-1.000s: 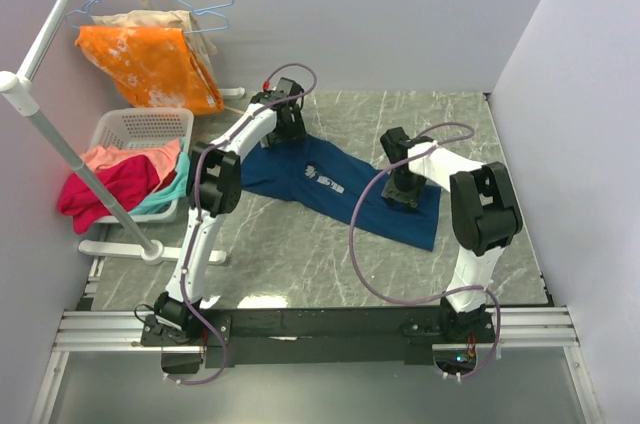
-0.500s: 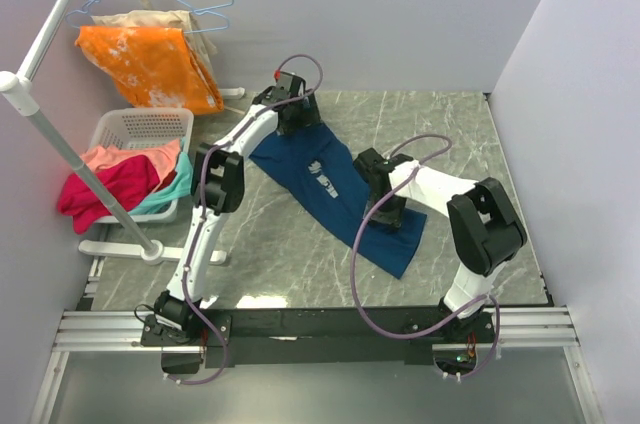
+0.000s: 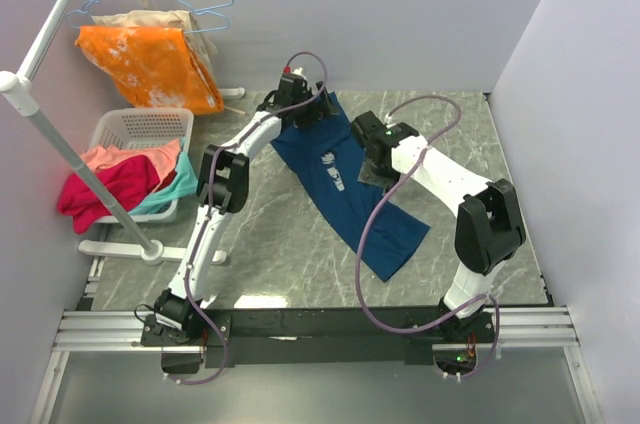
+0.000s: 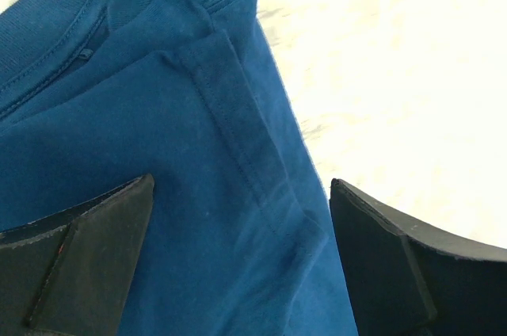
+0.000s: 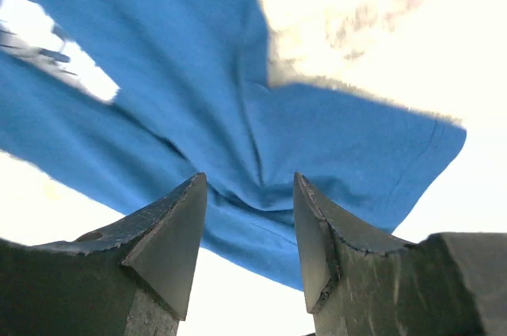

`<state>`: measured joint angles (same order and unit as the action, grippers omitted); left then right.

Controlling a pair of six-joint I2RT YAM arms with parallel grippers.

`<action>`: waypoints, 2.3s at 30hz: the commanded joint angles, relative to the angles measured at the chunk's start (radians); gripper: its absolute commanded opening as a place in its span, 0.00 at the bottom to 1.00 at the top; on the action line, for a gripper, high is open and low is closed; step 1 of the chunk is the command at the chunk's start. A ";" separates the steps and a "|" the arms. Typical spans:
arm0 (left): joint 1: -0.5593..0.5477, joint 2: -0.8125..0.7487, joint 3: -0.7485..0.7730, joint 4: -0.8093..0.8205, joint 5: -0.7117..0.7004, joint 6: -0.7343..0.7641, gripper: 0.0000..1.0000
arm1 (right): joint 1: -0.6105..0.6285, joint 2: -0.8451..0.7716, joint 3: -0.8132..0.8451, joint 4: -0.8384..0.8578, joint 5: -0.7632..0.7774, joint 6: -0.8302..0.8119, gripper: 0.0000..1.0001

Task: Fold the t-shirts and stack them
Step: Fold the tshirt

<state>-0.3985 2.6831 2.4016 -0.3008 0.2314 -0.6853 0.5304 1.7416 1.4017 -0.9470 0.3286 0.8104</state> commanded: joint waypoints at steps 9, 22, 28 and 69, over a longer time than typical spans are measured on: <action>0.023 0.084 -0.039 0.633 0.342 -0.371 1.00 | -0.017 0.039 0.178 -0.058 0.044 -0.037 0.55; 0.023 -0.374 -0.160 0.120 -0.068 0.067 0.99 | -0.078 0.036 0.168 0.057 -0.017 -0.068 0.55; -0.002 -0.557 -0.242 -0.257 -0.380 0.112 0.99 | -0.089 0.256 0.343 0.074 -0.010 -0.233 0.56; -0.362 -1.155 -1.200 -0.360 -0.385 -0.114 0.99 | -0.084 0.858 1.048 0.082 -0.235 -0.597 0.85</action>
<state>-0.7387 1.5700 1.2102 -0.6624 -0.1219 -0.7845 0.4427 2.5488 2.3875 -0.7952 0.0612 0.2253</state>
